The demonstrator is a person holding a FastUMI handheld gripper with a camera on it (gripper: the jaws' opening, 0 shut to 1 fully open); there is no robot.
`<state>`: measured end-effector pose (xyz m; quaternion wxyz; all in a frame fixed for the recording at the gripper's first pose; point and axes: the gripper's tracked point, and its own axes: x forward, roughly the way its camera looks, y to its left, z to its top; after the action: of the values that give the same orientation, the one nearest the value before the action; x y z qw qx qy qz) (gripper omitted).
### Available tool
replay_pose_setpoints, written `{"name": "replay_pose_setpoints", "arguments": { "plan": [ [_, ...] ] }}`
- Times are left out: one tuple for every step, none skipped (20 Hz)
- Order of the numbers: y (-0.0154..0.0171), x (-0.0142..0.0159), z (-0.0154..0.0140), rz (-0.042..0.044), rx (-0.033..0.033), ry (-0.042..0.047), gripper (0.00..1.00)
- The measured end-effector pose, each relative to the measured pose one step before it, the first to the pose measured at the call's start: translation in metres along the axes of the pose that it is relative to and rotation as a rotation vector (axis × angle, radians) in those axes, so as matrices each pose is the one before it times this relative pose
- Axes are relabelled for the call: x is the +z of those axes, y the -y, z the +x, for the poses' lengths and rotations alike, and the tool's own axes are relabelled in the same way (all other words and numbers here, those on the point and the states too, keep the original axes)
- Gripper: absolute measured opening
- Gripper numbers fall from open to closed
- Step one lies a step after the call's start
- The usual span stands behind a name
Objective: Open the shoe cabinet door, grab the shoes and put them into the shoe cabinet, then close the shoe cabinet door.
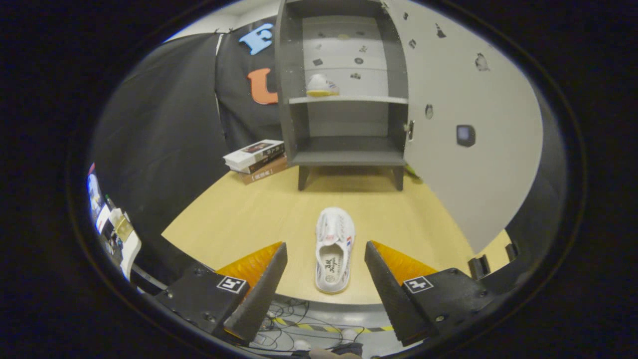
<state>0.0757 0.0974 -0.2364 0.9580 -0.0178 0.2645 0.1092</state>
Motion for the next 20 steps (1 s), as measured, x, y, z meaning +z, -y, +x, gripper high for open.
{"name": "replay_pose_setpoints", "arguments": {
  "plan": [
    [-0.00157,-0.00645,0.00026,0.00017,0.00693,-0.03437,0.99],
    [-0.0015,-0.00565,0.00272,-0.00541,0.00925,-0.01885,0.99],
    [-0.00023,-0.00346,0.0026,-0.01252,0.00253,-0.0212,0.99],
    [-0.0001,-0.00363,0.00077,-0.01529,0.00683,-0.0161,0.99],
    [0.00005,-0.00123,0.00048,-0.01835,0.00297,-0.01108,0.99],
    [0.00092,-0.00141,0.00251,-0.01351,0.00523,-0.01235,0.99],
    [-0.00021,-0.00081,0.00095,0.00027,0.00991,-0.01207,0.99],
    [-0.00003,-0.00375,0.00129,0.0091,0.00771,-0.01577,1.0],
    [-0.00048,-0.00154,0.00427,0.00843,0.00679,-0.01885,0.99],
    [-0.00246,-0.00247,0.00337,0.01026,0.00515,-0.01492,0.99],
    [-0.00087,-0.00002,0.00471,0.00505,0.00018,-0.01208,0.99],
    [-0.00025,-0.0007,0.00341,0.00738,0.00214,-0.01036,0.99],
    [-0.00021,0.00175,0.00283,0.00521,0.00025,-0.00754,0.99],
    [0.00111,0.00092,0.00237,0.00205,-0.00632,-0.00409,0.99],
    [0.00183,0.00464,0.00226,0.00544,-0.00689,0.0053,0.99],
    [0.00016,0.003,0.00493,0.01269,-0.00486,0.00174,0.99],
    [-0.00161,0.0014,0.0043,0.01409,0.00243,-0.00641,0.99],
    [0.00099,0.00125,0.00342,0.01221,-0.00272,-0.00446,0.99],
    [0.00256,0.00191,0.00143,0.00782,-0.00757,-0.00279,0.99],
    [0.00172,0.00331,0.0008,0.00693,0.00099,0.0072,0.99]
  ]
}}
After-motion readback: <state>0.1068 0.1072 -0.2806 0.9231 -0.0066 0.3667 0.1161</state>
